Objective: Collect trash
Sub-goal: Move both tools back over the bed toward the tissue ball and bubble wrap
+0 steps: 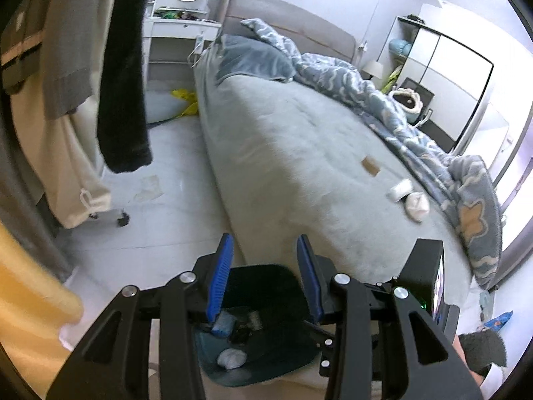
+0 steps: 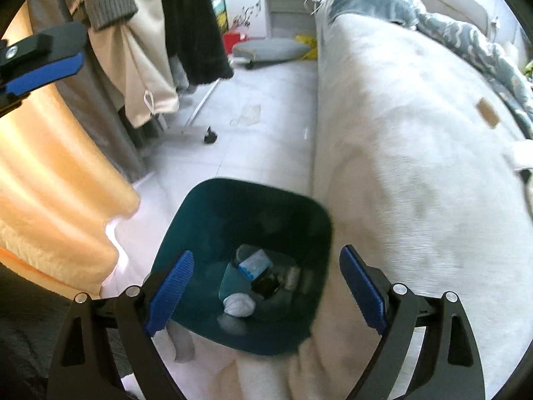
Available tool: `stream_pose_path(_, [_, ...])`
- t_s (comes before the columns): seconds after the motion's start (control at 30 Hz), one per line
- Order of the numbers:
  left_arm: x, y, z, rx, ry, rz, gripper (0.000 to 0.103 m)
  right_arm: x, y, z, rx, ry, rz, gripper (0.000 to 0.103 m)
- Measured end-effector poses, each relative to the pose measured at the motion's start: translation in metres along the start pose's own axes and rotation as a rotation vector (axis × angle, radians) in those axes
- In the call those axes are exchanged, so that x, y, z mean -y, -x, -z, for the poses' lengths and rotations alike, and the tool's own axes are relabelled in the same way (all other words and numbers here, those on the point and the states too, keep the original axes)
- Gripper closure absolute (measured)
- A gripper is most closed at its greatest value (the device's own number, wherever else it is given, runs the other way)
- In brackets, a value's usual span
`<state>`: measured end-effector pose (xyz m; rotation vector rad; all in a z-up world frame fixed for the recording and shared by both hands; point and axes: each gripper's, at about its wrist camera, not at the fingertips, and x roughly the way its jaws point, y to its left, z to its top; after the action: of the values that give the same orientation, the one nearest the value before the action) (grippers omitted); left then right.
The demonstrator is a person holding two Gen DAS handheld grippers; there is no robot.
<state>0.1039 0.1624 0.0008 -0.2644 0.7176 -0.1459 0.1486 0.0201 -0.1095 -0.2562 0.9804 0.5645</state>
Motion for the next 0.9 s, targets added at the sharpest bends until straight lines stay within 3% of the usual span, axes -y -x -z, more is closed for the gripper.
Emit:
stream_pose_path(0.27, [0.038, -0.013, -0.011, 0.010, -0.039, 0.035, 0.061, 0.041, 0.042, 0.003, 0.107, 0.011, 0.091, 0.013])
stream_pose_path(0.5, [0.067, -0.029, -0.020, 0.007, -0.051, 0.097, 0.048, 0.100, 0.064, 0.002, 0.162, -0.028, 0.191, 0.013])
stream_pose_path(0.9, [0.114, -0.070, -0.029, 0.001, -0.126, 0.115, 0.031, 0.193, 0.080, 0.009, 0.199, -0.147, 0.275, 0.013])
